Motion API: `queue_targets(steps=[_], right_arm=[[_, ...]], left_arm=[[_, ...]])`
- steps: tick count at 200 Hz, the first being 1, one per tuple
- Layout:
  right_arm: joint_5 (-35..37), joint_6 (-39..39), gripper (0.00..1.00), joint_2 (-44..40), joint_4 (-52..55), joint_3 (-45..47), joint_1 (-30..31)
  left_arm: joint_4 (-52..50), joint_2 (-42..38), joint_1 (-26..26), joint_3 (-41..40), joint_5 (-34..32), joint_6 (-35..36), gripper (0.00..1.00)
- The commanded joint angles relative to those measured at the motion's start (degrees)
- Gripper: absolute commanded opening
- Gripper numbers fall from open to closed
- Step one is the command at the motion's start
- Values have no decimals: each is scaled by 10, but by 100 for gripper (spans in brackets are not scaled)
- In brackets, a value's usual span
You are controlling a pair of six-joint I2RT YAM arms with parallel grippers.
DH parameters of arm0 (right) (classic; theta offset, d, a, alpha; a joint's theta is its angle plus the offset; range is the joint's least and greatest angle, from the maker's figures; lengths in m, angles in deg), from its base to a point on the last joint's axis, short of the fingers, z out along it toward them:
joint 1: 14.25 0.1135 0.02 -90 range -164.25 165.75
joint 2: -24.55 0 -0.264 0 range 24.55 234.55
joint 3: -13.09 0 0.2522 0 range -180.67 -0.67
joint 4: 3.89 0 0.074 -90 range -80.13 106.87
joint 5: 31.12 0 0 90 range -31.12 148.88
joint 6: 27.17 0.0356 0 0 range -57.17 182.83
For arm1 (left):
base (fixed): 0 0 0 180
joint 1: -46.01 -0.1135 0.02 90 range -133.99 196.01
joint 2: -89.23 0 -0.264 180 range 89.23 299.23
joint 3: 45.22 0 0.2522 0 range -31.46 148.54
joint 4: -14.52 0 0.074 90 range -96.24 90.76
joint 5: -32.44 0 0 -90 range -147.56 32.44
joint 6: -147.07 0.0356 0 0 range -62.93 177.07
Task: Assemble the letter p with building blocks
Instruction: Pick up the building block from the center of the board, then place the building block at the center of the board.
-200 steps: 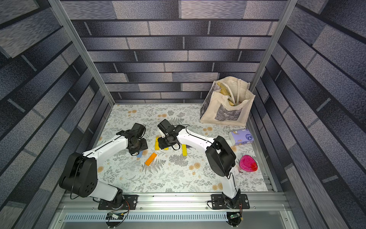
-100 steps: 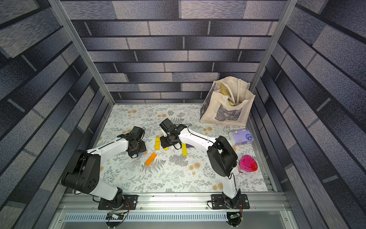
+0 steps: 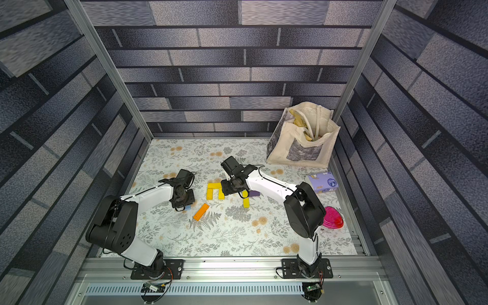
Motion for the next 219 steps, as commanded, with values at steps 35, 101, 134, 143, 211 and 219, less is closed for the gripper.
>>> queue_targets(steps=[35, 101, 134, 143, 211, 219], right_arm=[[45, 36, 50, -69, 19, 37, -54], [68, 112, 51, -124, 38, 90, -124], [64, 115, 51, -134, 38, 91, -131], [61, 115, 52, -132, 38, 89, -132], [32, 122, 52, -121, 16, 92, -133], [29, 122, 52, -121, 12, 94, -133]], left_arm=[[13, -111, 88, 41, -3, 138, 18], [90, -93, 248, 30, -38, 420, 26], [108, -77, 265, 13, -27, 467, 32], [102, -69, 268, 15, -12, 470, 32], [114, -7, 303, 8, 6, 457, 38], [119, -7, 302, 6, 9, 455, 40]])
